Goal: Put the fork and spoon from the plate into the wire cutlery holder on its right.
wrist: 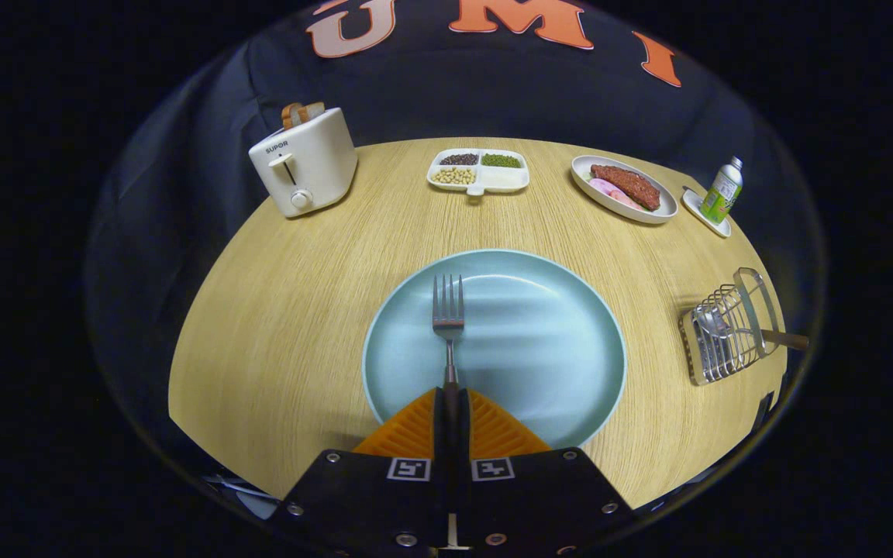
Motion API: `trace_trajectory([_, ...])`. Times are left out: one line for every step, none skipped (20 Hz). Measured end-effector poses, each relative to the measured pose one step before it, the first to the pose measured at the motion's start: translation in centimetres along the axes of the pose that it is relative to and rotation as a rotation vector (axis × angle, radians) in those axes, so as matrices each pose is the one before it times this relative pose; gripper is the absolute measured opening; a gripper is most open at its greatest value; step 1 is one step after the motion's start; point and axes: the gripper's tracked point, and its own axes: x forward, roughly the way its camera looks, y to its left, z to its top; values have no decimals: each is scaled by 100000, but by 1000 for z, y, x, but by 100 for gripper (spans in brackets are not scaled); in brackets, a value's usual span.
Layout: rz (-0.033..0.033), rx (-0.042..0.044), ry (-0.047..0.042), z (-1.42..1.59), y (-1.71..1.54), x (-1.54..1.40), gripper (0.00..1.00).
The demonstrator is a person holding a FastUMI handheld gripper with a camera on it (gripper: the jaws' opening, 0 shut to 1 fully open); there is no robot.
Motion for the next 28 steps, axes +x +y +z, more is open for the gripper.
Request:
trace_trajectory([930, -193, 226, 298, -489, -670, 5])
trace_trajectory([1193, -553, 185, 448, -524, -717, 5])
trace_trajectory([599, -555, 308, 407, -765, -686, 5])
trace_trajectory([553, -1075, 464, 344, -881, -783, 5])
trace_trajectory([-234, -974, 92, 370, -1142, -851, 5])
trace_trajectory([-301, -1355, 730, 352, -1170, -802, 5])
trace_trajectory([-516, -967, 403, 350, -1281, -865, 5])
trace_trajectory([-724, -370, 517, 326, -1290, -795, 5])
trace_trajectory([-536, -535, 689, 193, -1395, -908, 5])
trace_trajectory([-421, -188, 585, 300, -1342, -924, 5])
trace_trajectory([-471, -458, 745, 94, -1288, -824, 5])
trace_trajectory([-684, -675, 1293, -12, -1425, -770, 5])
trace_trajectory([-359, -354, 1288, -47, -1278, -755, 4])
trace_trajectory([-336, 26, 1842, -205, -1174, -705, 4])
trace_trajectory([-274, -468, 1908, -263, -1207, -595, 5])
trace_trajectory([-1252, -1584, 1559, -37, -1311, -498, 5])
trace_trajectory([-1870, -2587, 1944, -233, -1520, -444, 5])
trace_trajectory([-1649, -3023, 2306, -235, -1424, -371, 5])
trace_trajectory([-231, -1969, 2362, -197, -956, -359, 5])
trace_trajectory([483, -1467, 2380, -183, -730, -246, 5])
trace_trajectory([178, -1215, 2164, -120, -769, -136, 5])
trace_trajectory([306, -1554, 2451, -203, -687, 4, 5])
trace_trajectory([380, -942, 2223, -124, -608, -3, 5])
trace_trajectory([920, -628, 2490, -272, -412, 38, 5])
trace_trajectory([940, -346, 2533, -171, -294, 22, 5])
trace_trajectory([785, -896, 2528, -275, -348, 32, 5])
trace_trajectory([377, -1257, 2656, -260, -317, 130, 5])
trace_trajectory([160, -1415, 2764, -215, -238, 115, 5])
